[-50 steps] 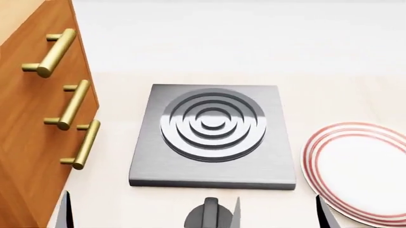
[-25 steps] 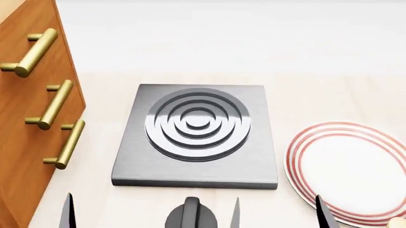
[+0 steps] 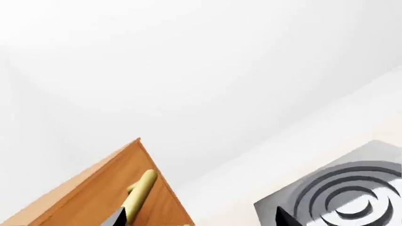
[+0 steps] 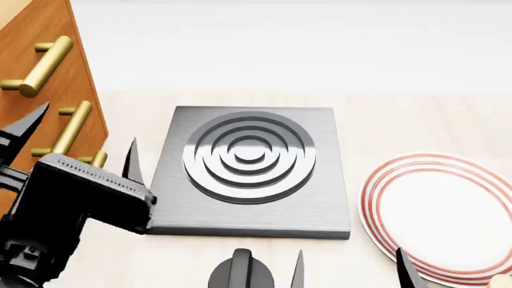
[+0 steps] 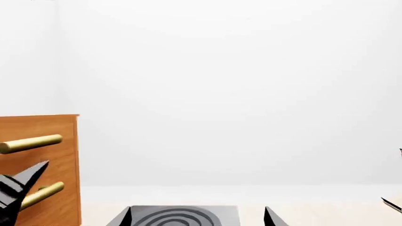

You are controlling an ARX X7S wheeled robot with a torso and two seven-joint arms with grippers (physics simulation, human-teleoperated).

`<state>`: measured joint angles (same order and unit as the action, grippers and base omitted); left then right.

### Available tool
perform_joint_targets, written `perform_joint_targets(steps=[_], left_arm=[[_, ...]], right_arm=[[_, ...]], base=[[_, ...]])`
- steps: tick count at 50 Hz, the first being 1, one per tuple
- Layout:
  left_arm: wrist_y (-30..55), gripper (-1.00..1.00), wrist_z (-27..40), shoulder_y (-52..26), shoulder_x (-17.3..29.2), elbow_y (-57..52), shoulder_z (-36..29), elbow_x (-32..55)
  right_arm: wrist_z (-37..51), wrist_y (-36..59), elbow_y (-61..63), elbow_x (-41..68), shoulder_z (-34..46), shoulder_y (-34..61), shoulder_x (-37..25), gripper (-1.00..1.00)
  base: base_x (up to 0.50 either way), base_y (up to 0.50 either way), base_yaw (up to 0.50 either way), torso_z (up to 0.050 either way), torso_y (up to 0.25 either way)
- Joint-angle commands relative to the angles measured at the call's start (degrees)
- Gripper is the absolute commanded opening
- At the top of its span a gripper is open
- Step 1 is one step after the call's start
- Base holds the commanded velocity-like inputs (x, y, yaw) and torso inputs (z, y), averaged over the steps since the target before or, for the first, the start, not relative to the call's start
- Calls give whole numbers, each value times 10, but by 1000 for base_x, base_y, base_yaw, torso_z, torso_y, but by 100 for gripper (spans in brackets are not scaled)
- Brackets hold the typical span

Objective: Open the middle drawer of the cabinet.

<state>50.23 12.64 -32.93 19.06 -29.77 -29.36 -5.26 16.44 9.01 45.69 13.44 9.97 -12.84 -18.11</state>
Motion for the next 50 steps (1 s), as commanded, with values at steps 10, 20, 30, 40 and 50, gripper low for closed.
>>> perform_joint_targets(steps=[10, 20, 30, 40, 50], left_arm=[[-34, 100, -10, -316, -61, 518, -287, -153], [-209, 100, 38, -392, -179, 891, -336, -146], [-238, 100, 66, -431, -191, 979, -550, 76], [-243, 100, 63, -422, -191, 1008, -595, 106], [-203, 100, 26, -426, -191, 987, -603, 83]], right_arm=[[-5, 1, 0, 51, -7, 2, -8, 100], [-5, -6, -1, 56, -7, 0, -11, 100], [-5, -13, -5, 64, -10, 1, -14, 100], [-3, -14, -7, 69, -9, 4, -16, 100], [2, -13, -2, 70, -6, 0, -20, 100]], base=[[0, 0, 0, 0, 0], [0, 0, 0, 0, 0], [0, 0, 0, 0, 0], [0, 0, 0, 0, 0], [0, 0, 0, 0, 0]])
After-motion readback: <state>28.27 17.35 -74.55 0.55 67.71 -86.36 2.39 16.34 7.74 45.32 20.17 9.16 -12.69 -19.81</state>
